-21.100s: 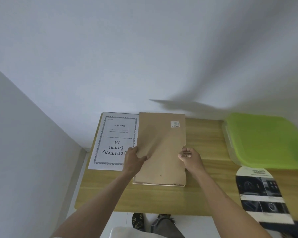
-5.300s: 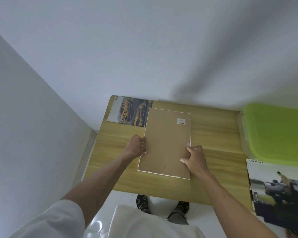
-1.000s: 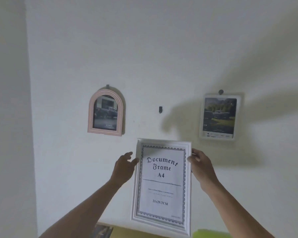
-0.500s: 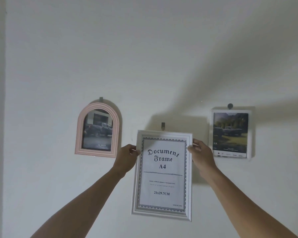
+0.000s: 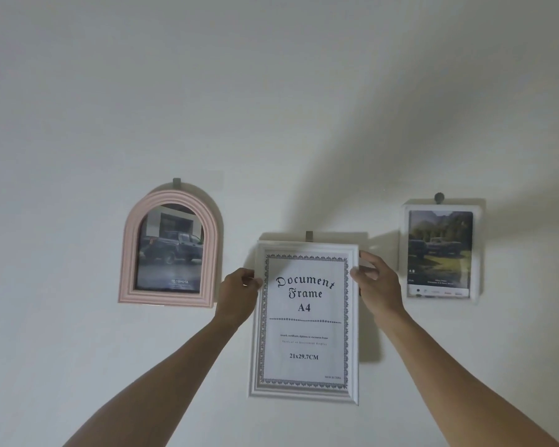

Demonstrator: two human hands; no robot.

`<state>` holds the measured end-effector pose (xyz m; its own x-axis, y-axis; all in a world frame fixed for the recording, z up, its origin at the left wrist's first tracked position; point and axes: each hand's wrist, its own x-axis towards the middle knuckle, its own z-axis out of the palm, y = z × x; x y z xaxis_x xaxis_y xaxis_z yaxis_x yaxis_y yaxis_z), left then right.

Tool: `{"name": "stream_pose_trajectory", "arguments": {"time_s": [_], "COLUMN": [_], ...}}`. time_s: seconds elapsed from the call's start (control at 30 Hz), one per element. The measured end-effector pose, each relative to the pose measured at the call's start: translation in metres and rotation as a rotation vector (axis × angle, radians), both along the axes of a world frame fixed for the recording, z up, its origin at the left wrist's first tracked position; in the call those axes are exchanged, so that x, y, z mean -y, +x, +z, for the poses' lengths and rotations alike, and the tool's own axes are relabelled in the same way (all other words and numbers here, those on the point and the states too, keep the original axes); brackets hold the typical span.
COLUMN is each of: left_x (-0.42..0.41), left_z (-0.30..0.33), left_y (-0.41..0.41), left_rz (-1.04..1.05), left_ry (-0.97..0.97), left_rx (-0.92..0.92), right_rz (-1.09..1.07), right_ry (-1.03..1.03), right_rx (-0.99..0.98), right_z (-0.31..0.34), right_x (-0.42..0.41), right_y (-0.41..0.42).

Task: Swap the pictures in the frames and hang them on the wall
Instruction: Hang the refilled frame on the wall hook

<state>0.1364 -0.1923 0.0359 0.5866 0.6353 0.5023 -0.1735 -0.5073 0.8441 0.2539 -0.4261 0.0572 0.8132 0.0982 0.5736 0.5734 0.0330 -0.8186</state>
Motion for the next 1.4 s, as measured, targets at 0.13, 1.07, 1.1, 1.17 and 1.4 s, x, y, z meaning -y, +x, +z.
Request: {"name": "stream_pose_trajectory", "arguments": {"time_s": [0.13, 1.07, 1.1, 1.17, 1.4], "left_x": [-0.003, -0.008, -0.007, -0.005, -0.004], "left_z": [-0.004, 0.001, 0.002, 0.003, 0.004], "left_y": [0.002, 0.006, 0.006, 0.006, 0.009], "left_rz": [0.012, 0.093, 0.105, 0.124, 0.134], "left_ry": [-0.006, 0.207, 0.206, 0.199, 0.194], "left_rx": [0.03, 0.119, 0.117, 0.108, 0.122], "right_rz": [0.004, -0.14, -0.136, -0.132, -0.096], "right_ry": [-0.011, -0.158, -0.16, -0.167, -0.181], "right_rx": [0.028, 0.16, 0.156, 0.152, 0.148], "right_z": [-0.002, -0.005, -0.005, -0.004, -0.007], "right_x": [-0.005, -0.008, -0.007, -0.005, 0.009], "right_y": [0.001, 0.02, 0.02, 0.02, 0.019]}}
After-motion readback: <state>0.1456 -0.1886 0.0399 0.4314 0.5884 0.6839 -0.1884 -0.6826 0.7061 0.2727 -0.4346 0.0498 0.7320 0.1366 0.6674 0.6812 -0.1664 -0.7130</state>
